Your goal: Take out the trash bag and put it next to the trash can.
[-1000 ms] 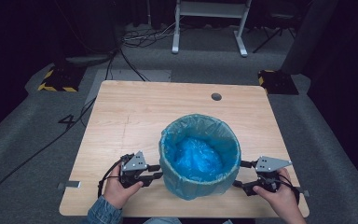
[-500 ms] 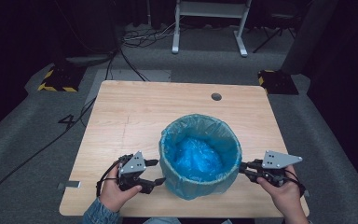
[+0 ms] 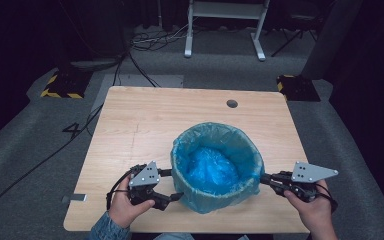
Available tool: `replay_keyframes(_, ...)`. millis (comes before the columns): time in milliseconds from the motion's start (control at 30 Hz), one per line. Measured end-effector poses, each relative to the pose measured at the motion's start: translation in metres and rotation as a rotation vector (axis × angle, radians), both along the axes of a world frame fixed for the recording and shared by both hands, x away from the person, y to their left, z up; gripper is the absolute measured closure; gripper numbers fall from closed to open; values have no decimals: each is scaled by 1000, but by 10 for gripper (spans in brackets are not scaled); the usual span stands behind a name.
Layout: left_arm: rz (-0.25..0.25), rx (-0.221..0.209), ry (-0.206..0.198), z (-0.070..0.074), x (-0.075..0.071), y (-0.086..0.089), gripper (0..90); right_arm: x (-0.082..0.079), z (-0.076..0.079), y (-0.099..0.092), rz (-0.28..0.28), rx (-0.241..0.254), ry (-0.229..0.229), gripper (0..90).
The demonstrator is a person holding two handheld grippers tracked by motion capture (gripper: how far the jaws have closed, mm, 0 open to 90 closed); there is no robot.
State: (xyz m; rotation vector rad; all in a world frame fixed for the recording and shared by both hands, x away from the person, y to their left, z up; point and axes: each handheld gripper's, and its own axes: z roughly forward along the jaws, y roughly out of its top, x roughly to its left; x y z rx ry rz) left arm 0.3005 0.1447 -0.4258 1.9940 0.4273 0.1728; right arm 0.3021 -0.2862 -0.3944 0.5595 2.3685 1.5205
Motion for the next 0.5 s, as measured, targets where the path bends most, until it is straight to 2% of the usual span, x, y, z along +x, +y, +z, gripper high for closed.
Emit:
replay_keyframes(33, -2, 2, -6, 2, 0, 0, 269, 0, 0, 0, 1, -2, 1, 882)
replay_keyframes(133, 11, 6, -12, 4, 1, 2, 423, 0, 0, 1, 4, -3, 0, 893)
replay_keyframes(200, 14, 5, -14, 6, 1, 5, 565, -1, 0, 1, 8, -4, -2, 898)
replay_keyframes(233, 12, -5, -5, 7, 0, 6, 604, -1, 0, 2, 8, -5, -2, 899)
replay_keyframes(333, 6, -13, -19, 10, -1, 8, 715, -1, 2, 1, 4, 2, -8, 900)
replay_keyframes(400, 8, -10, -31, 14, -2, 10, 827, -1, 4, 0, 6, 16, -12, 900)
replay_keyframes(467, 13, -18, -37, 17, -4, 11, 899, -1, 6, -1, 0, 23, -12, 900)
replay_keyframes(500, 18, -17, -45, 20, -4, 12, 900, -1, 7, -1, -1, 24, -16, 900)
